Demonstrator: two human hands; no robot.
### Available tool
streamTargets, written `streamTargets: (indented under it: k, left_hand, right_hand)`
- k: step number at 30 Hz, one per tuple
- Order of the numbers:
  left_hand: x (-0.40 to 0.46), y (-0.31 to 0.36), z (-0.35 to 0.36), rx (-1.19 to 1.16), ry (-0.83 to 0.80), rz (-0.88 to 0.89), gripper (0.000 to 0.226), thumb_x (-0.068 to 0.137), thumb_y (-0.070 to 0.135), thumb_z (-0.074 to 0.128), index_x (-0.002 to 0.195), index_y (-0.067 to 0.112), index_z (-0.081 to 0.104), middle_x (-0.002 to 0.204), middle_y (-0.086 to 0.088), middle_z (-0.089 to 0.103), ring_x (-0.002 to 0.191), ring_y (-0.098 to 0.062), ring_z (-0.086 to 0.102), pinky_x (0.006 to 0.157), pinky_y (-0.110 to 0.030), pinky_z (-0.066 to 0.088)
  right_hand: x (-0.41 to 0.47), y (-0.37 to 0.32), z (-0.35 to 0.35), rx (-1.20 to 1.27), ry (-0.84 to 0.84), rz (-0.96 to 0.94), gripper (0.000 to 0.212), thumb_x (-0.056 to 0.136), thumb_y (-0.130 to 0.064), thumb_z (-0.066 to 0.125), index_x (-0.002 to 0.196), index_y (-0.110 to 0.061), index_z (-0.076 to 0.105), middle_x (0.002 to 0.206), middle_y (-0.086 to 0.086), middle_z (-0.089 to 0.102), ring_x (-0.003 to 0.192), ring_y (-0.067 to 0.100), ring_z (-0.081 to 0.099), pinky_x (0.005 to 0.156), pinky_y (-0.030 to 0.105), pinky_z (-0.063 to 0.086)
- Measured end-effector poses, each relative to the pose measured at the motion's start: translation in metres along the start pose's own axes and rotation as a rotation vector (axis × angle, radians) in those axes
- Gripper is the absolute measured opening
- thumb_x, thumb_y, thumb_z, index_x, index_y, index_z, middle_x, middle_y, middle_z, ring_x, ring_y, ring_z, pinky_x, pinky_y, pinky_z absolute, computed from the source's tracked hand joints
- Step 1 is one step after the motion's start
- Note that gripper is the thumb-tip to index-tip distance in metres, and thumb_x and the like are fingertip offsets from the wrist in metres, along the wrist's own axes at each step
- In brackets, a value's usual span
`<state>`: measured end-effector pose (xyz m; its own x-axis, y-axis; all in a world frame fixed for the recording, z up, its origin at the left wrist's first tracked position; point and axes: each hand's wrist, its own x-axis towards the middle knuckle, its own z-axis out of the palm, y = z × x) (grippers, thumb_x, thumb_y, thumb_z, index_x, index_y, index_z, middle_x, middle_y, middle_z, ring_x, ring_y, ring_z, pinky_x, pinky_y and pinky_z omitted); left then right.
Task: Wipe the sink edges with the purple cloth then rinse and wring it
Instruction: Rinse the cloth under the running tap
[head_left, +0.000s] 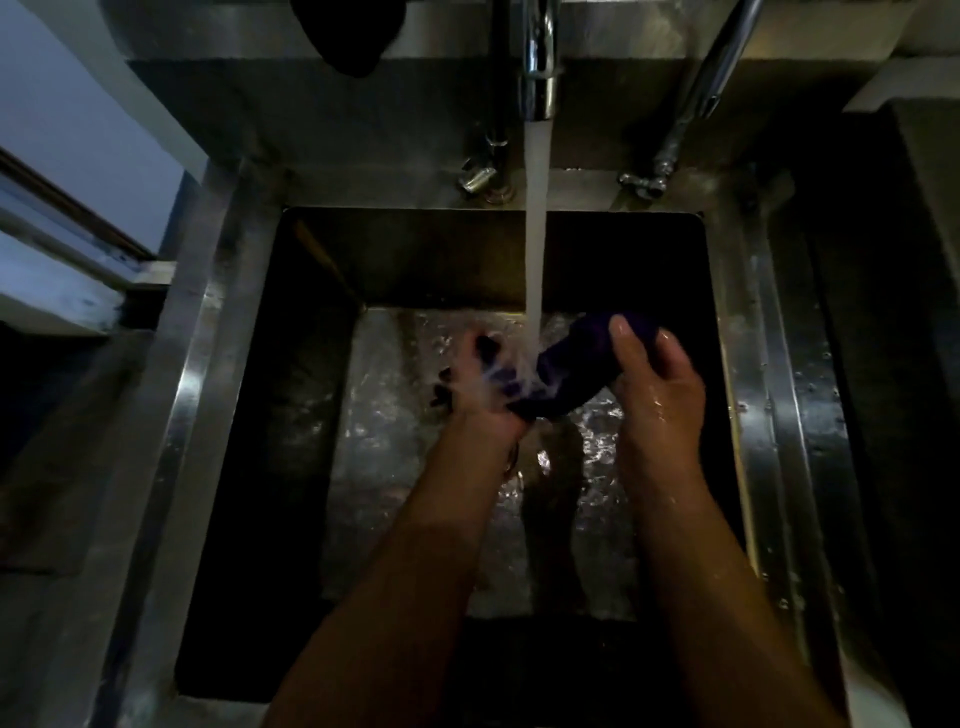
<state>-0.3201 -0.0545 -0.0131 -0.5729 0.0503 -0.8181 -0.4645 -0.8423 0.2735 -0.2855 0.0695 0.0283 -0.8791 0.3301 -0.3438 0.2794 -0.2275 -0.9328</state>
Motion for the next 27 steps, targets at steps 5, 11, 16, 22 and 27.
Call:
streamTargets:
  k: [5,11,16,22,27]
  left_hand:
    - [-0.031,-0.015,-0.026,0.486,-0.098,0.112,0.041,0.097,0.06,0.046,0.109,0.026,0.066,0.112,0.0,0.072,0.094,-0.01,0.07,0.075,-0.027,0.057]
    - [-0.029,-0.014,-0.017,0.409,-0.091,0.147,0.043,0.093,0.06,0.052,0.104,0.024,0.074,0.097,0.004,0.076,0.101,-0.022,0.07,0.072,-0.031,0.058]
    - [-0.017,-0.013,0.018,0.176,-0.021,0.128,0.031,0.089,0.034,0.057,0.074,0.01,0.071,0.079,-0.01,0.066,0.08,-0.027,0.064,0.094,-0.045,0.052]
    - [-0.02,-0.005,0.023,0.123,-0.04,0.096,0.034,0.092,0.04,0.056,0.089,0.008,0.068,0.082,-0.012,0.066,0.075,-0.025,0.064,0.074,-0.034,0.055]
    - [-0.024,0.023,0.028,0.01,-0.087,0.146,0.035,0.095,0.035,0.048,0.098,0.008,0.068,0.088,-0.009,0.071,0.079,-0.022,0.067,0.069,-0.032,0.06]
  right_hand:
    - [-0.02,0.022,0.052,-0.624,-0.125,-0.444,0.022,0.088,-0.049,0.062,0.096,-0.028,0.061,0.097,-0.003,0.061,0.089,0.016,0.059,0.079,0.036,0.052]
    - [-0.015,0.036,0.053,-0.789,0.012,-0.55,0.028,0.094,-0.044,0.06,0.1,-0.017,0.061,0.081,-0.003,0.061,0.07,0.012,0.057,0.068,0.034,0.054]
    - [0.055,0.025,0.05,-0.98,0.037,-0.082,0.04,0.094,-0.043,0.058,0.115,-0.01,0.055,0.102,0.006,0.064,0.095,0.024,0.064,0.078,0.037,0.051]
    - [0.08,-0.019,0.079,-1.25,-0.014,-0.326,0.052,0.094,-0.045,0.054,0.126,-0.003,0.054,0.13,0.018,0.052,0.121,0.037,0.052,0.098,0.051,0.047]
    - [0.107,-0.057,0.094,-1.275,0.05,-0.383,0.048,0.097,-0.054,0.048,0.113,-0.013,0.067,0.114,0.013,0.068,0.105,0.033,0.066,0.088,0.042,0.054]
